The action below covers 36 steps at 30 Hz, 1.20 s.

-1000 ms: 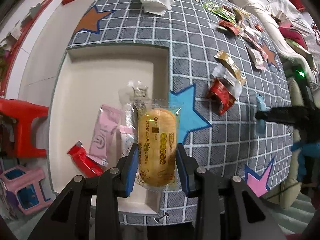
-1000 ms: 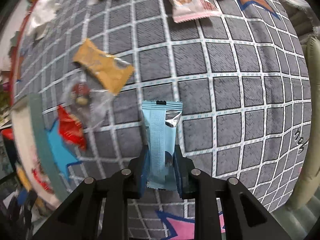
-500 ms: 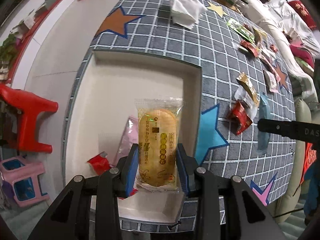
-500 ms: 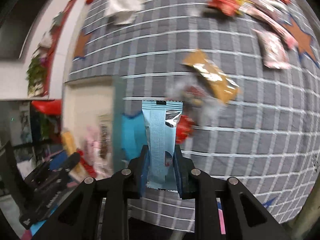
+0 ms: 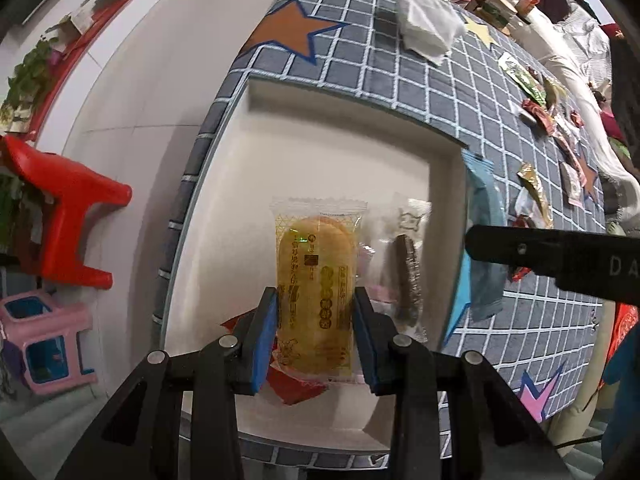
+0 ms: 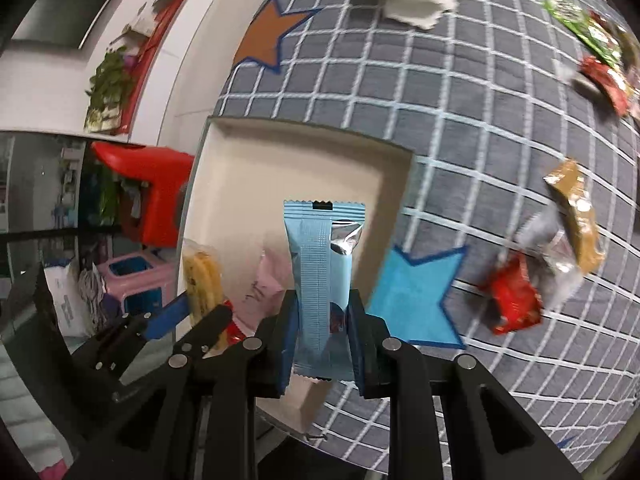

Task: Organize snacks
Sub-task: 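Lower both snacks into the white tray and open both grippers, then grasp the red wrapper with the left gripper while the right reaches toward the Crispy Cranberry pouch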

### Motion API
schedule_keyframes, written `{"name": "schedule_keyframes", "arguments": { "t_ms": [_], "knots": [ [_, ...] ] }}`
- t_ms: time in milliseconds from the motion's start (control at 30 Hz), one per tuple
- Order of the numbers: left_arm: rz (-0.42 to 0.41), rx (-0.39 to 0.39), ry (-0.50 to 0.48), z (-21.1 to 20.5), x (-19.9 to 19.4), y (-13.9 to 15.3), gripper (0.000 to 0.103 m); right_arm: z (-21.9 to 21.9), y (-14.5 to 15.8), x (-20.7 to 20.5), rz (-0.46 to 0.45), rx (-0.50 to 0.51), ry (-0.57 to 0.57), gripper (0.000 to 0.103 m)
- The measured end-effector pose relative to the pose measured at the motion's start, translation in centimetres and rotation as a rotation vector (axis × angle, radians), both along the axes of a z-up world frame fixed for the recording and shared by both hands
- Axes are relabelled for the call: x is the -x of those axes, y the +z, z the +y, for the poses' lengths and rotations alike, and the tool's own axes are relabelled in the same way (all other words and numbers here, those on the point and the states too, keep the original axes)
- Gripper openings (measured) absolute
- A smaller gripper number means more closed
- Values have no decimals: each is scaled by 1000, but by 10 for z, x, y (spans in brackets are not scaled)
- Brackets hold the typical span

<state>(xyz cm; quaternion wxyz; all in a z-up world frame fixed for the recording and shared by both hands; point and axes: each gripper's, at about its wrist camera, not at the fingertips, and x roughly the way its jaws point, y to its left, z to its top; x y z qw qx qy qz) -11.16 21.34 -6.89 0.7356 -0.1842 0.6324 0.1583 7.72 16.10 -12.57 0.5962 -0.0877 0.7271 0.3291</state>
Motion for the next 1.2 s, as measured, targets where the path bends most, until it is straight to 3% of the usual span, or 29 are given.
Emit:
{"name": "schedule_keyframes", "arguments": {
  "t_ms": [167,233,300,433,467,500,567,733,767,800,1200],
  "knots": [
    [19,3,3,2,4,-8,40,11,-12,11,33,13,19,25],
    [27,9,-2,2,5,-10,46,14,-15,14,41,16,28,25],
    [31,8,-6,1,6,-11,63,13,-18,16,42,28,36,25],
    [29,6,-15,-4,6,-10,72,6,-20,15,47,41,27,26],
    [30,8,-16,-5,6,-10,74,4,-20,14,47,45,23,29],
    [31,9,-18,-6,5,-10,75,-1,-19,11,45,45,14,51],
    [30,5,-27,-9,3,-8,76,-11,-14,7,30,36,-5,81],
    [26,10,-57,-21,-5,-3,78,-42,-12,-6,23,49,-54,81],
    [25,12,-70,-25,-8,-1,78,-52,-14,-9,26,61,-74,87],
    [23,14,-85,-30,-11,0,78,-60,-16,-12,27,71,-94,103],
    [28,98,-267,-111,-76,-1,78,-218,-48,-24,97,234,-391,103]
  ]
}}
